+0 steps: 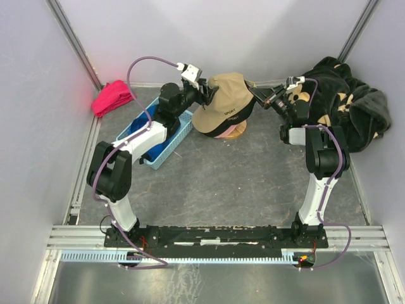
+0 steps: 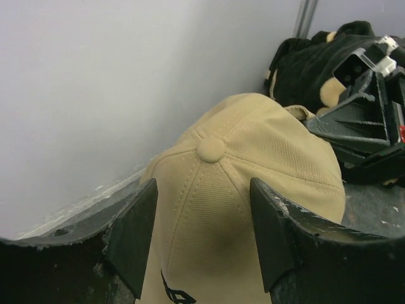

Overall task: Stack the hats
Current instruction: Stack the hat on the hat.

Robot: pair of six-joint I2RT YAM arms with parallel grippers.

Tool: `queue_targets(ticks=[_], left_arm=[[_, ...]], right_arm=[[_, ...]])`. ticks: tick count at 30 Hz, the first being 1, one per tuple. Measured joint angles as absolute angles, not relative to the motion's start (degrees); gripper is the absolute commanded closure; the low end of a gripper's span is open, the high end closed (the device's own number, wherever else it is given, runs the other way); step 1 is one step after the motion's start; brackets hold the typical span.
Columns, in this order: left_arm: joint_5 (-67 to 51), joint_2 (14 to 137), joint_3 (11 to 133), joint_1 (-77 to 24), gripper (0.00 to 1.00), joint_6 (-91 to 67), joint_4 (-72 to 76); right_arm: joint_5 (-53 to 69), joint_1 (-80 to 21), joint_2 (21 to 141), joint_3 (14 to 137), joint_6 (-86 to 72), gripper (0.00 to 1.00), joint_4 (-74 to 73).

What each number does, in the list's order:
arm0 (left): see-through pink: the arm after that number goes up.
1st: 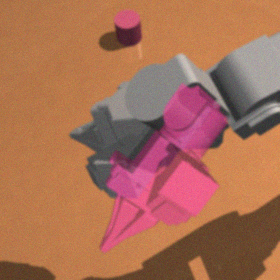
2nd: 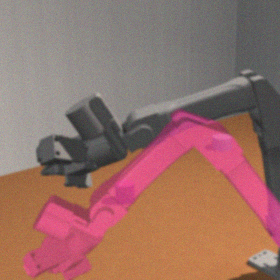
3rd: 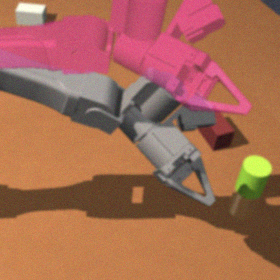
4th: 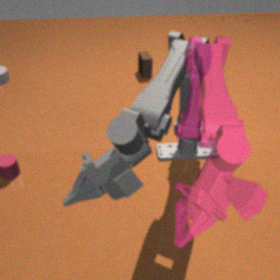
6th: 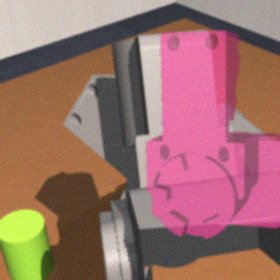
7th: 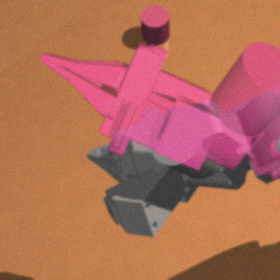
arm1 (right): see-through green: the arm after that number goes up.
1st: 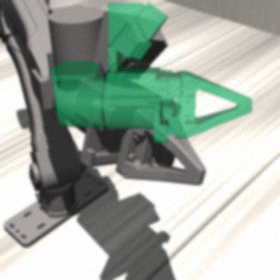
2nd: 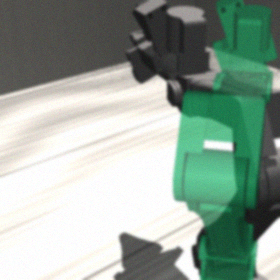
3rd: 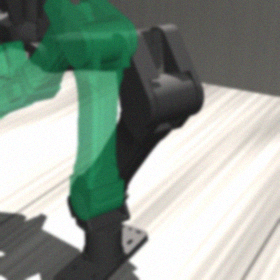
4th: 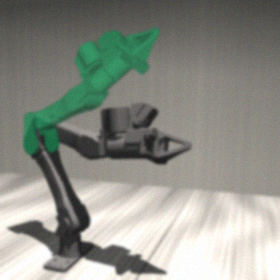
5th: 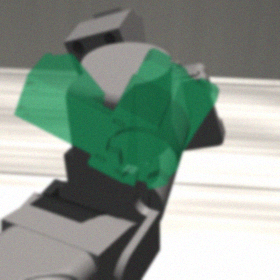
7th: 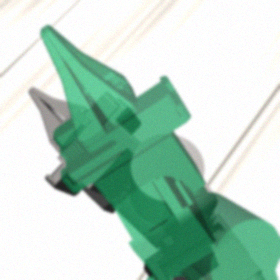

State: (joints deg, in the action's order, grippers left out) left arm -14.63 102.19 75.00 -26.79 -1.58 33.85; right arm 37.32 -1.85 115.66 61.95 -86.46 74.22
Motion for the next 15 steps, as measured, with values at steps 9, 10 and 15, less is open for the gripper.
queue_targets(ticks=[9,10,15], left_arm=[[-9.41,102.19,75.09,-27.09,0.32,-1.72,35.09],[-9.04,102.3,75.24,-27.09,0.32,-1.74,35.31],[-8.99,103.5,77.06,-26.96,0.35,-1.85,36.01]], right_arm=[[37.3,-1.48,117.84,61.54,-86.5,0.92,78.63],[37.28,-1.43,117.99,61.47,-86.5,0.92,79.0],[37.3,-1.15,118.17,60.86,-85.82,0.87,79.31]])
